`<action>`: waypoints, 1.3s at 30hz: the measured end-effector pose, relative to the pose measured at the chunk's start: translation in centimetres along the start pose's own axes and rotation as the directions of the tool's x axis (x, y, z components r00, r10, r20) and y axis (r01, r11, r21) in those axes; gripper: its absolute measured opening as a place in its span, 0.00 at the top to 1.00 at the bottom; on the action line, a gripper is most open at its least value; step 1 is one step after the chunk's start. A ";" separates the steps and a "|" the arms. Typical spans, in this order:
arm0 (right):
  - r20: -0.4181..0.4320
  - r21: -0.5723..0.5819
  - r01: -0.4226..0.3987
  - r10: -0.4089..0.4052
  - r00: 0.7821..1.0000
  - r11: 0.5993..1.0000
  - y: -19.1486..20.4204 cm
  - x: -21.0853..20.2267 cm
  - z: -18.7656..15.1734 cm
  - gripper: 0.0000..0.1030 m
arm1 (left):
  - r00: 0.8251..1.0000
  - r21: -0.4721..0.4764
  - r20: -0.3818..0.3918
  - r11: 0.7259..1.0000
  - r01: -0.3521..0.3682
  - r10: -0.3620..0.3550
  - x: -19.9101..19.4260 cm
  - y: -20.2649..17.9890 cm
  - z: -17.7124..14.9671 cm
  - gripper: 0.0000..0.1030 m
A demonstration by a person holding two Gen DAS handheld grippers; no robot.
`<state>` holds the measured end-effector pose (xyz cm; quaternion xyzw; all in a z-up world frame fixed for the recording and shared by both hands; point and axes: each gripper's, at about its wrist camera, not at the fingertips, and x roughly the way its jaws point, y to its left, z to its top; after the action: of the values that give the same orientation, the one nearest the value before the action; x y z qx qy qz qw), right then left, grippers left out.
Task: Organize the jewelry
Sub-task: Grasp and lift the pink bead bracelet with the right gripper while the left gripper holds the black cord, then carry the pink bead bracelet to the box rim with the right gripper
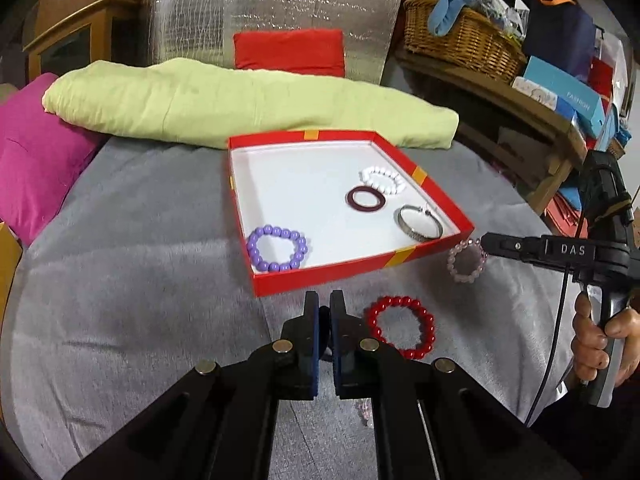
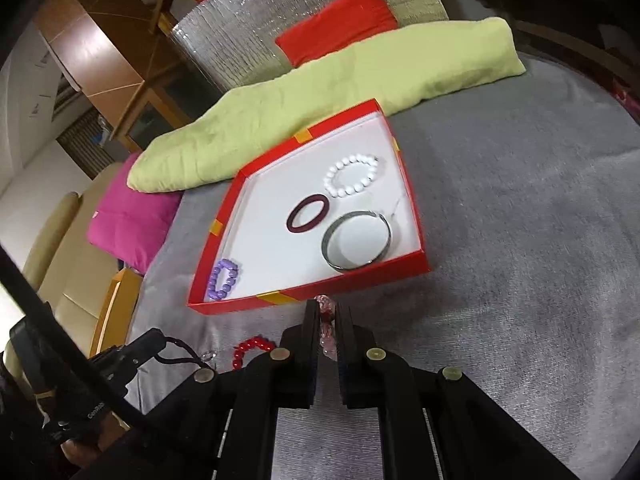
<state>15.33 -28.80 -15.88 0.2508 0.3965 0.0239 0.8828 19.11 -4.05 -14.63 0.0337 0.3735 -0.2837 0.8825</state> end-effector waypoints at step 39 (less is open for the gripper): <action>0.106 -0.002 -0.090 0.090 0.990 0.996 2.3 -1.3 0.5 0.92 | 0.990 0.003 0.134 0.999 0.047 -0.047 0.3 -3.7 3.3 0.95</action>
<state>15.14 -27.29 -13.65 0.2704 0.3374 0.0498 0.9003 19.47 -8.16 -11.91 0.0057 0.3140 -0.3059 0.8988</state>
